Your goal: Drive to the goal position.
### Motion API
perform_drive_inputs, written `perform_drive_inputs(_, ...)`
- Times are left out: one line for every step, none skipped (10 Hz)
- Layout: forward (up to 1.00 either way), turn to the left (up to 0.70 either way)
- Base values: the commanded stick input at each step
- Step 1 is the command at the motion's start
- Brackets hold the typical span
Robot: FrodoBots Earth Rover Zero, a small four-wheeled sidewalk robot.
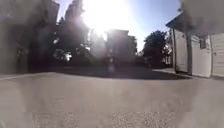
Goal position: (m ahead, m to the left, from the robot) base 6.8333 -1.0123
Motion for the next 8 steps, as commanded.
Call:
perform_drive_inputs(0.7,0.0)
perform_drive_inputs(0.7,0.04)
perform_drive_inputs(0.7,0.1)
perform_drive_inputs(0.7,0.09)
perform_drive_inputs(0.7,0.05)
perform_drive_inputs(0.7,0.0)
perform_drive_inputs(0.7,0.0)
perform_drive_inputs(0.7,0.0)
